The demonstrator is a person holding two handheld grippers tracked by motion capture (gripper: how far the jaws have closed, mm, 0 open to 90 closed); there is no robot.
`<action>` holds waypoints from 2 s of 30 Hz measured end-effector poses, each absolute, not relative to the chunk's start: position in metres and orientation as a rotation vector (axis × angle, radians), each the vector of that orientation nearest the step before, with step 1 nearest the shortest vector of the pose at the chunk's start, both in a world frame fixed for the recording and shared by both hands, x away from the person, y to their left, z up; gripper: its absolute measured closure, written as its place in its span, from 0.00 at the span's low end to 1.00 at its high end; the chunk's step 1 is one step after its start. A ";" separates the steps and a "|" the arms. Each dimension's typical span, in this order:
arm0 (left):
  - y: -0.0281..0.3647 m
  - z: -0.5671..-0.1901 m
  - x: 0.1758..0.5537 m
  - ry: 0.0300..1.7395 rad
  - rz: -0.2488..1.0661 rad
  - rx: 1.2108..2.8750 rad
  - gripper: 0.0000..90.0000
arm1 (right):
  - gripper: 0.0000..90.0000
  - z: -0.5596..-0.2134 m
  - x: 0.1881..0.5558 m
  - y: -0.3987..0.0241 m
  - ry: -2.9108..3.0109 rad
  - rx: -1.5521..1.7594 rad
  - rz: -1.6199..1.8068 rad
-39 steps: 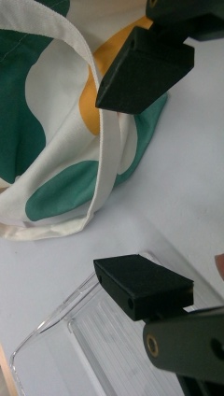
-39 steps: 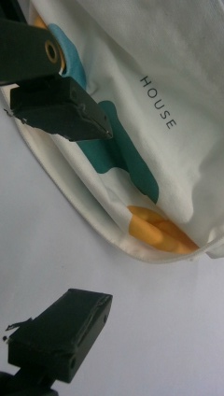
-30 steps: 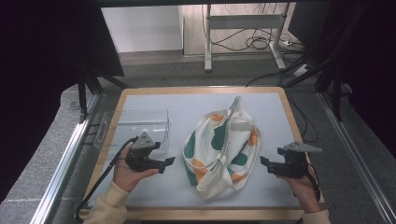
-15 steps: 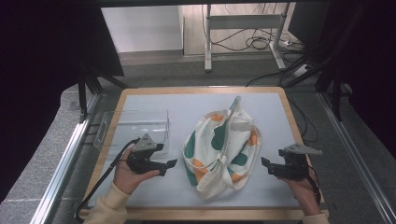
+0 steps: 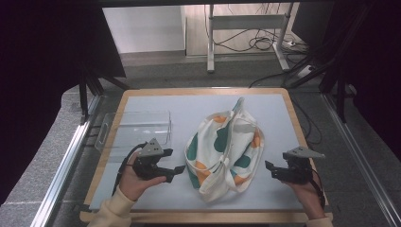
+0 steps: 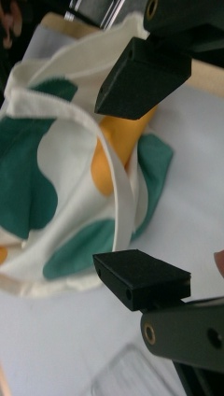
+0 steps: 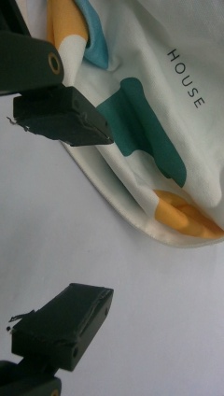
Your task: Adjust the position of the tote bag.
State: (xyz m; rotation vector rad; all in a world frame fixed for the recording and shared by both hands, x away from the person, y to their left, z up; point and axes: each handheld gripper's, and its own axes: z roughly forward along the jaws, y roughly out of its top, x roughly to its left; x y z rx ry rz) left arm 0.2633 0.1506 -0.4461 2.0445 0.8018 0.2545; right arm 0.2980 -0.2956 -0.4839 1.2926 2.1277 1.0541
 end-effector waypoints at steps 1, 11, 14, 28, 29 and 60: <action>0.146 -0.447 0.262 0.791 0.251 2.057 0.27 | 0.24 -0.484 0.298 -0.295 2.127 1.291 1.055; 0.130 -0.448 0.252 0.729 0.226 2.091 0.29 | 0.24 -0.486 0.299 -0.293 2.130 1.290 1.025; 0.127 -0.449 0.250 0.725 0.211 2.091 0.29 | 0.24 -0.487 0.300 -0.292 2.129 1.293 1.024; 0.094 -0.454 0.237 0.640 0.133 2.109 0.26 | 0.24 -0.489 0.304 -0.291 2.131 1.309 1.006; 0.092 -0.454 0.236 0.633 0.129 2.111 0.26 | 0.24 -0.489 0.304 -0.291 2.128 1.312 1.006; 0.063 -0.478 0.246 0.595 0.010 2.247 0.87 | 0.27 -0.480 0.307 -0.294 2.109 1.303 1.048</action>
